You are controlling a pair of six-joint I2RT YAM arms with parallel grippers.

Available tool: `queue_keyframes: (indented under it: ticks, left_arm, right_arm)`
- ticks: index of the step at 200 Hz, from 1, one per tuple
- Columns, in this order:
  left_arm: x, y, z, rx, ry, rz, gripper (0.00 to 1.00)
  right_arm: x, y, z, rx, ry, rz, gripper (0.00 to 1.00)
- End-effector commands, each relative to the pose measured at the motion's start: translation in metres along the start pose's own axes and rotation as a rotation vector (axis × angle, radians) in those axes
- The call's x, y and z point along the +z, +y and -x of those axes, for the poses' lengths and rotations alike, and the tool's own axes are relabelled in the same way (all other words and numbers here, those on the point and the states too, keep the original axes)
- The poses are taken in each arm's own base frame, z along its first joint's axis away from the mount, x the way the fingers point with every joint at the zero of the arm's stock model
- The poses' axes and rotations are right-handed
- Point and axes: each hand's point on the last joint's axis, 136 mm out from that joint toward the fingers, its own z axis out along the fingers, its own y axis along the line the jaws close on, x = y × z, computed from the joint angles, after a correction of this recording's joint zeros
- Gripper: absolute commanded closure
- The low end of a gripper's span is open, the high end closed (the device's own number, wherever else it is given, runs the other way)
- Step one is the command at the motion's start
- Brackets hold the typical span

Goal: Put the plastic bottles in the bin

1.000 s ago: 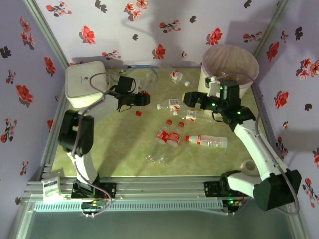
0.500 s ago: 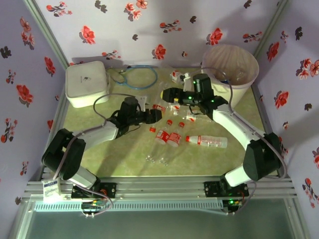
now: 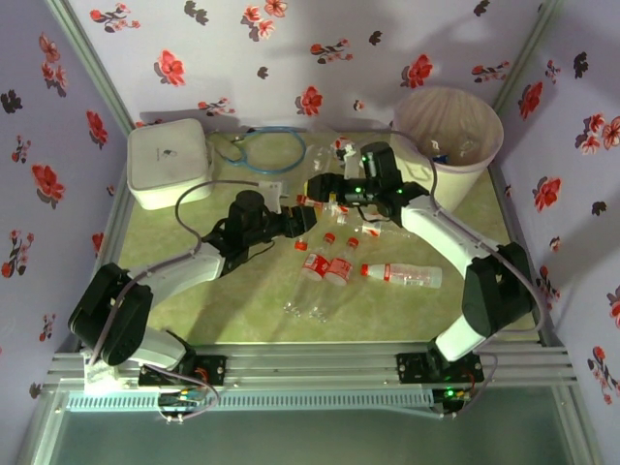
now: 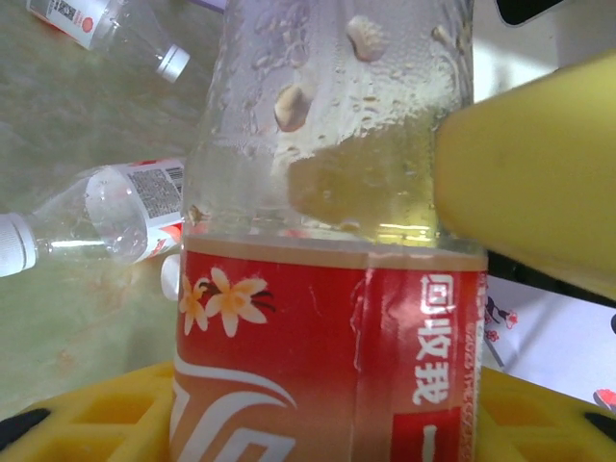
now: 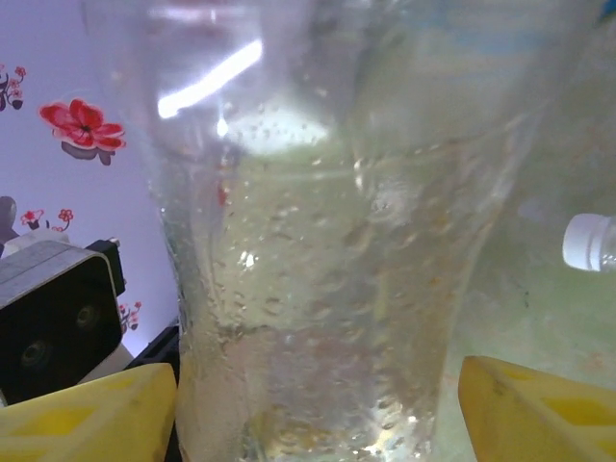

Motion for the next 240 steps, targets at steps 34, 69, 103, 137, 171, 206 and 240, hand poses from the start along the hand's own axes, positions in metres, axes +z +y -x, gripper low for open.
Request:
queue_keyframes:
  ticks: [34,69,103,137,171,206,240]
  left_arm:
    - [-0.002,-0.012,0.001,0.041,-0.008,-0.013,0.55]
    - [-0.001,-0.012,0.001,0.052,0.000,-0.007,0.49]
    - [-0.009,-0.009,-0.001,0.047,-0.012,0.007,0.37]
    - [-0.022,-0.008,0.001,0.072,-0.035,0.034,0.30]
    - [-0.036,-0.009,0.004,0.079,-0.048,0.060,0.26]
    - [-0.058,0.008,0.005,0.103,-0.037,0.199,0.23]
    - [-0.072,0.018,0.006,0.086,-0.063,0.237,0.23]
  right_arm:
    - [0.006,0.007,0.003,0.001,-0.009,0.047,0.36]
    - [0.003,0.009,0.007,-0.012,-0.024,0.039,0.43]
    - [-0.003,0.010,0.016,-0.042,-0.049,0.017,0.48]
    - [-0.012,0.014,0.031,-0.076,-0.082,-0.001,0.51]
    - [-0.038,0.013,0.059,-0.143,-0.140,-0.102,0.54]
    - [-0.097,0.032,0.101,-0.298,-0.259,-0.289,0.55]
    - [-0.180,0.053,0.142,-0.416,-0.426,-0.505,0.57]
